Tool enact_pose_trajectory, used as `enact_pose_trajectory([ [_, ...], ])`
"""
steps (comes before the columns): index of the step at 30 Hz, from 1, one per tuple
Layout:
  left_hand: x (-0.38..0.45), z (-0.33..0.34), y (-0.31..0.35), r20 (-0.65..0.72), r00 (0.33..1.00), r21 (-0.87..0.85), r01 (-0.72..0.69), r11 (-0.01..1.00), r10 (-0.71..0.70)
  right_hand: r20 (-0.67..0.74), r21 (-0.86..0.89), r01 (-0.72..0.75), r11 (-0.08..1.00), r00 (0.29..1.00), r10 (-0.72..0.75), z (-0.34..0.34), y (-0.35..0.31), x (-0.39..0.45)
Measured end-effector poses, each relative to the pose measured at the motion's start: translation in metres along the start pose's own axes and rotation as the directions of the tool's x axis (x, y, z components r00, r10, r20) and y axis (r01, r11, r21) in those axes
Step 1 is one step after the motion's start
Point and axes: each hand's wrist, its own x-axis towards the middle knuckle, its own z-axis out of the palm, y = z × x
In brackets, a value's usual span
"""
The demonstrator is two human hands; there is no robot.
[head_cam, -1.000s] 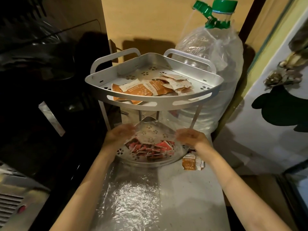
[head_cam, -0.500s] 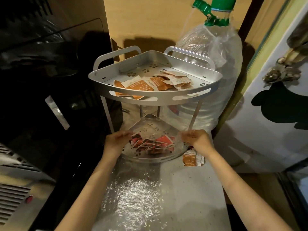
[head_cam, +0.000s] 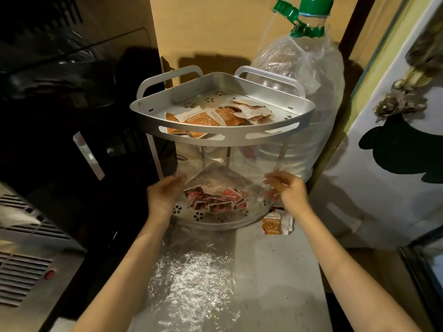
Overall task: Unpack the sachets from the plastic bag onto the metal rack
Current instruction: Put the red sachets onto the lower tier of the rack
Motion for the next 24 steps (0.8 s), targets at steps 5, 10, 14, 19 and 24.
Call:
enact_pose_trajectory([
  [5, 0.006, 0.003, 0.008, 0.016, 0.999, 0.018, -0.039, 0.999, 0.039, -0.016, -0.001, 0.046, 0.999, 0.999, -0.046, 0.001, -0.008, -0.001],
  [10, 0.014, 0.003, 0.000, 0.006, 1.000, 0.031, -0.013, 0.999, 0.012, -0.026, -0.018, 0.053, 0.998, 0.998, -0.053, 0.001, -0.006, 0.001],
  [14, 0.010, 0.000, -0.010, 0.010, 1.000, 0.097, -0.018, 0.995, 0.018, 0.026, -0.010, 0.002, 1.000, 1.000, -0.002, 0.002, -0.002, 0.000],
  [19, 0.005, -0.007, -0.027, 0.160, 0.984, 0.308, 0.024, 0.951, -0.077, 0.086, -0.125, -0.111, 0.986, 0.989, 0.122, -0.002, 0.008, -0.004],
  [24, -0.011, -0.009, -0.040, 0.148, 0.987, 0.384, -0.004, 0.923, -0.058, 0.163, -0.372, -0.190, 0.908, 0.950, 0.265, 0.007, 0.023, -0.015],
])
